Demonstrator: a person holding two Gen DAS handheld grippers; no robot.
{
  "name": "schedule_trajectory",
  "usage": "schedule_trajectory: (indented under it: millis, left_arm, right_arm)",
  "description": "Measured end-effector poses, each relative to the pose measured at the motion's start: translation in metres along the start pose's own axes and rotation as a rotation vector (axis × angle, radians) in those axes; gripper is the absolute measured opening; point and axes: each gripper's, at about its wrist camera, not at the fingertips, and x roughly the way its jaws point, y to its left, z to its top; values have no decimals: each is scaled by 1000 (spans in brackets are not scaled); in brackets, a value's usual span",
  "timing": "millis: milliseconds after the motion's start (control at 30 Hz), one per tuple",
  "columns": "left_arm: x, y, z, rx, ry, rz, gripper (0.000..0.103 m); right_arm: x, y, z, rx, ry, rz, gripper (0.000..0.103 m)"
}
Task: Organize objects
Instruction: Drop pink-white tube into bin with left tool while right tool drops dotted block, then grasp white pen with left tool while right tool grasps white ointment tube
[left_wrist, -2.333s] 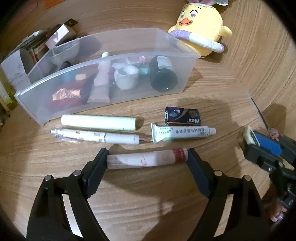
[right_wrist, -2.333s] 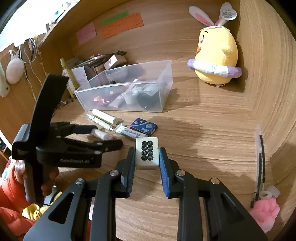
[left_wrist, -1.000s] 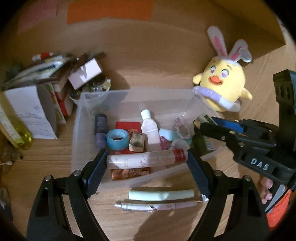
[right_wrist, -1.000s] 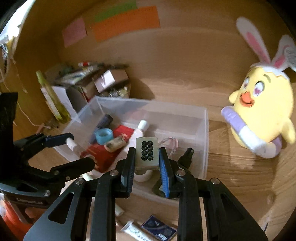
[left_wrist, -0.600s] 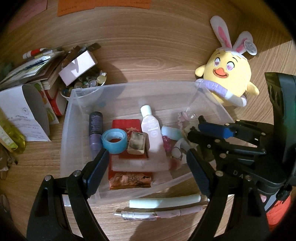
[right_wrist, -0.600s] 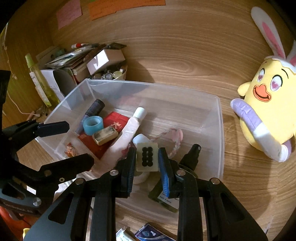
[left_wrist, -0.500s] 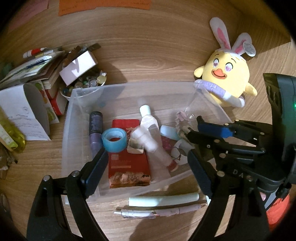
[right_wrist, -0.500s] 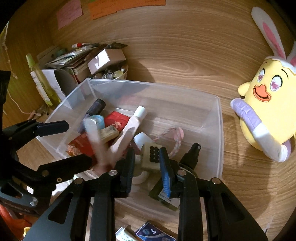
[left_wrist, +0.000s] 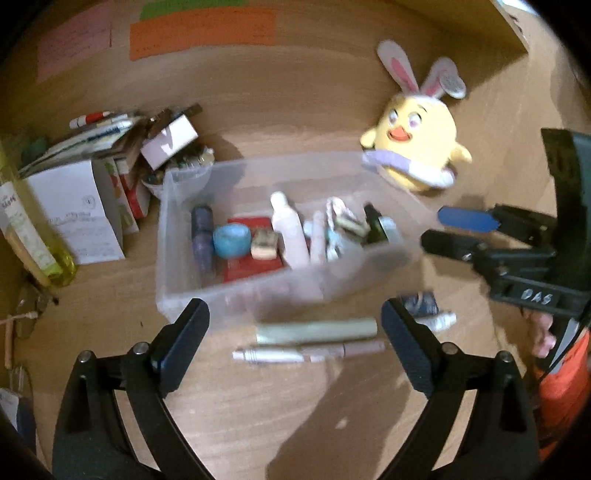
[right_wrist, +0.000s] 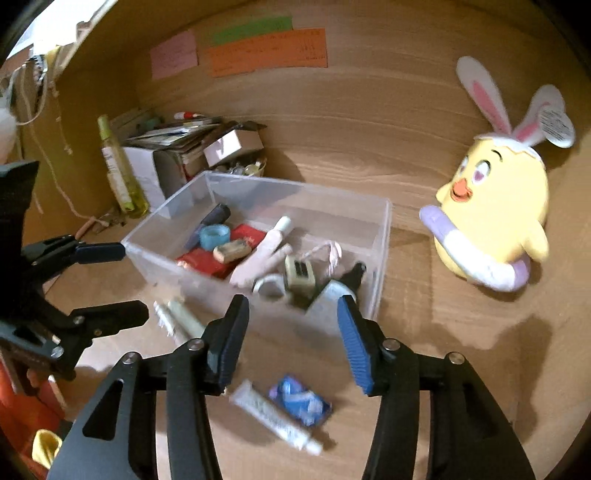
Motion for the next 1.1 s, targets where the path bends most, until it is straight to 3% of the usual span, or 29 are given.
schedule_trajectory:
  millis: [267, 567, 700, 833, 1033, 1100]
  left_arm:
    - [35, -24, -33, 105, 110, -22, 95]
    - [58, -38, -25, 168, 159, -107, 94]
    - [65, -38, -24, 165, 202, -144, 80]
    - [64, -34, -30, 153, 223, -147, 73]
    - [48, -30, -46, 166, 216, -138, 60]
    - [45, -30, -49, 173, 205, -108, 48]
  right_arm:
    - [0, 2, -54, -8, 84, 12, 47]
    - [13, -1, -78, -6, 149, 47, 47]
    - [11, 0, -81, -7, 150, 68, 40]
    - [8, 4, -86, -12, 165, 104, 31]
    - [11, 17, -91, -57, 178, 111, 31]
    - [16, 18, -88, -58, 180, 104, 31]
